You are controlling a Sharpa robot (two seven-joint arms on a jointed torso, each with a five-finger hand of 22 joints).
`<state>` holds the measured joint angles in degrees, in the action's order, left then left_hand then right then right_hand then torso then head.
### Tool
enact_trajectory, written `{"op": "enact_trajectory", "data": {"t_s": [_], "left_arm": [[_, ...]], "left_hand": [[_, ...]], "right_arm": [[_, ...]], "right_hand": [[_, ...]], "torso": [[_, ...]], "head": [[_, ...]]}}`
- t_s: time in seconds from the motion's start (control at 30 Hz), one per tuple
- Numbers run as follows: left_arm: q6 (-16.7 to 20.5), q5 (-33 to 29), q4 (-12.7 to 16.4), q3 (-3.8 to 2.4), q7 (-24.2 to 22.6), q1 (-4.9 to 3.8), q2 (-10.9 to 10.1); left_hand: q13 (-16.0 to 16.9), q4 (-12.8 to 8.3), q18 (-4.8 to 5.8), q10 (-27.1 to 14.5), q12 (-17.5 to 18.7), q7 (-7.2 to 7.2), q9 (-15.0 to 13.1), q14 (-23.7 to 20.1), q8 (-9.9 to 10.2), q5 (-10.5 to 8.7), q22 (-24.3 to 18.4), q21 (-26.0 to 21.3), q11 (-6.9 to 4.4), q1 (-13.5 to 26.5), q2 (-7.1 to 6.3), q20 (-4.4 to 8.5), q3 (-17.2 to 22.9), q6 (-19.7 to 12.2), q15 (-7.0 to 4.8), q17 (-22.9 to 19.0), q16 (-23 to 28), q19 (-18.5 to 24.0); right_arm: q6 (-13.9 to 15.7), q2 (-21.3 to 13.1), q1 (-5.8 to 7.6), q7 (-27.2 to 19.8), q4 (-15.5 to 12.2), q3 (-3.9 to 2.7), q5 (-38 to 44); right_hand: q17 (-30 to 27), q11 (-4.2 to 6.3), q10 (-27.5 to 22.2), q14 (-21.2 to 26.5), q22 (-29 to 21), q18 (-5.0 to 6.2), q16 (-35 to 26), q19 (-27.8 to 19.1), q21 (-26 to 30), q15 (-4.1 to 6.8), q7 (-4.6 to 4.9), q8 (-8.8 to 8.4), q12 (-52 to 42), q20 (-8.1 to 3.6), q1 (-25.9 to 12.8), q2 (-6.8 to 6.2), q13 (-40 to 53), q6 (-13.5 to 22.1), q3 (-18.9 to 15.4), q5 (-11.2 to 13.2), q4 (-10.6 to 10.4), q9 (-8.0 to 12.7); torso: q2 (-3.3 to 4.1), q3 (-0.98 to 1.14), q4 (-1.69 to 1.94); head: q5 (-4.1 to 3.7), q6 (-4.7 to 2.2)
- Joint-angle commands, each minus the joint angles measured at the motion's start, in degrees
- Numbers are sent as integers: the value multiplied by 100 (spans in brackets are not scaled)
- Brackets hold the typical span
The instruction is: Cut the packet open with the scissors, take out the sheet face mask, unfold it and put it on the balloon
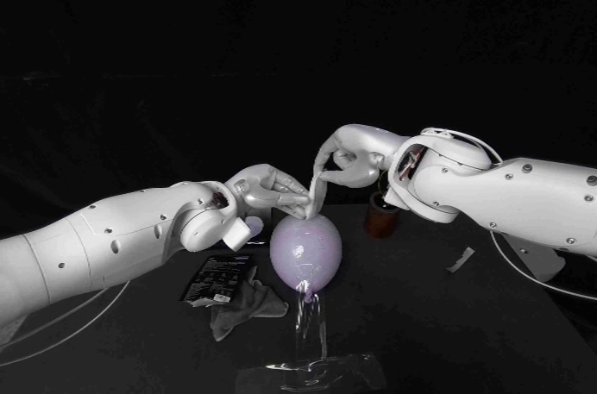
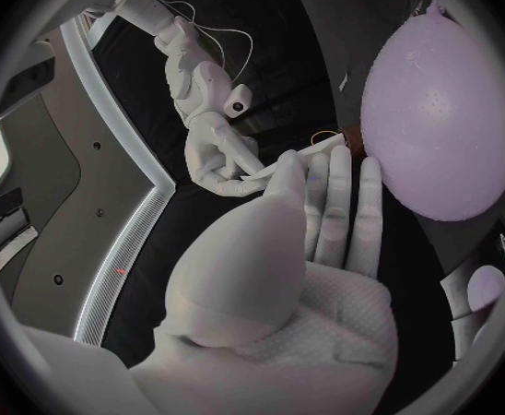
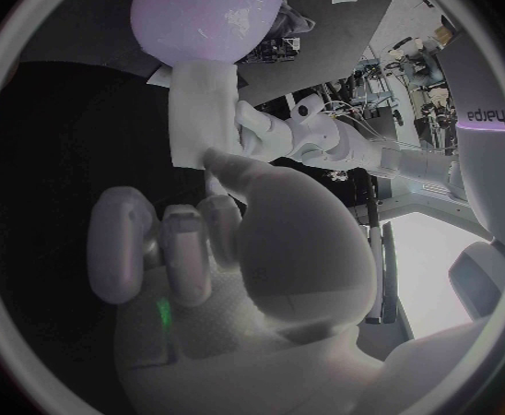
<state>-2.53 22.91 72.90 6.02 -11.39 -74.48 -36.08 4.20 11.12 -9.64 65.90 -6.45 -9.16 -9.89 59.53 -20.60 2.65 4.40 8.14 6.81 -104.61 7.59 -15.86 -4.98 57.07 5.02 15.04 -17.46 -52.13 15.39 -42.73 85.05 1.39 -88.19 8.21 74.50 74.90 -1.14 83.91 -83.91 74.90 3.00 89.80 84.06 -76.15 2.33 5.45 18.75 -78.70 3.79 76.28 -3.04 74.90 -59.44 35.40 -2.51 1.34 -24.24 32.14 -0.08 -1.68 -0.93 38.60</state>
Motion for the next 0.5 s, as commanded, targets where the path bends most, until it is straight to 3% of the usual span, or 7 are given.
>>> {"op": "enact_trajectory", "data": {"t_s": [0.03, 0.37, 0.5], "left_arm": [[31, -52, 28, -9, -166, 1, 4], [74, -433, 84, -9, -285, 11, -42], [62, -551, 108, -9, -315, 12, -53]], "left_hand": [[2, 4, -75, 51, -35, 18, -69, 43, -39, 14, 11, 42, -19, -41, 247, 10, 78, 24, -6, 17, -35, -32], [11, 85, -64, 210, -81, 92, -287, 84, -171, 10, 66, 128, -70, 6, 201, 54, 382, -25, -49, 126, -187, -91], [15, 126, -51, 225, -92, 90, -462, 38, -250, -1, 101, 174, -72, 46, 96, 77, 642, -101, -53, 197, -277, -85]], "right_arm": [[-11, 8, 4, 23, 14, -5, 45], [-65, 36, 3, 45, 108, -4, 92], [-75, 55, 1, 45, 135, -3, 89]], "right_hand": [[1510, 15, 59, -609, 1154, -30, 20, 73, -32, 29, 8, 30, -39, -27, -31, 30, 764, -37, -1, -27, 29, -59], [1510, 16, 61, -609, 1150, -28, 20, 67, -19, 29, 7, 36, -41, -28, -33, 29, 766, -34, 3, -27, 31, -63], [1510, 16, 61, -609, 1150, -28, 20, 67, -19, 29, 7, 36, -41, -28, -33, 29, 766, -34, 3, -27, 31, -63]], "torso": [[2, 2, -1], [7, 1, -1], [3, 1, 0]], "head": [[6, 7], [7, 37], [2, 49]]}}
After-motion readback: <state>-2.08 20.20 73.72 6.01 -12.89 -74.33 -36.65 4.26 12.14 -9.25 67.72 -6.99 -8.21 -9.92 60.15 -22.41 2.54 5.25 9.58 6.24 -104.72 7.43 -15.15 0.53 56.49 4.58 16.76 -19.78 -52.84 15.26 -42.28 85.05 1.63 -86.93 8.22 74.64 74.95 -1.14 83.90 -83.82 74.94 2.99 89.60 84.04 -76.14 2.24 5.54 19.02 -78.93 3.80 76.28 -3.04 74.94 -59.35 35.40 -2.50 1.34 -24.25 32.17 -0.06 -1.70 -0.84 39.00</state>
